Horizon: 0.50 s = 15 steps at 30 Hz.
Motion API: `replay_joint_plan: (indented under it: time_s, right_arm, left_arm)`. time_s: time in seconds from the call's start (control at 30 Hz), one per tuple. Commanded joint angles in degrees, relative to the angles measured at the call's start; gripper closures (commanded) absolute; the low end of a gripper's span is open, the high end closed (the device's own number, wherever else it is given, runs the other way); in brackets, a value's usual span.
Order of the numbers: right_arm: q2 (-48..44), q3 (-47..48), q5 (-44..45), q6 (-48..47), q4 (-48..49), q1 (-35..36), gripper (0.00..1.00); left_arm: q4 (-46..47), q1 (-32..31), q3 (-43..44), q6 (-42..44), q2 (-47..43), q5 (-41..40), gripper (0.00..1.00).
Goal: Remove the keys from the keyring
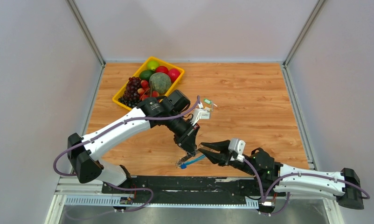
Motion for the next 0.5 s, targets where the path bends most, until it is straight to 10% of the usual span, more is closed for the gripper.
replay_joint_plan:
  time_s: [0.0,0.47]
  right_arm:
    - [0.7,1.7,-2.0,0.6,1.9,-0.2,0.67]
    - [0.4,1.0,-4.1,0.7,2.2,-0.2,0.64]
  left_arm:
    - [0.4,-0.3,3.5,0.2,0.2,1.7,1.00]
    - [0.4,-0.3,3.6,0.1,0.2,1.7,1.00]
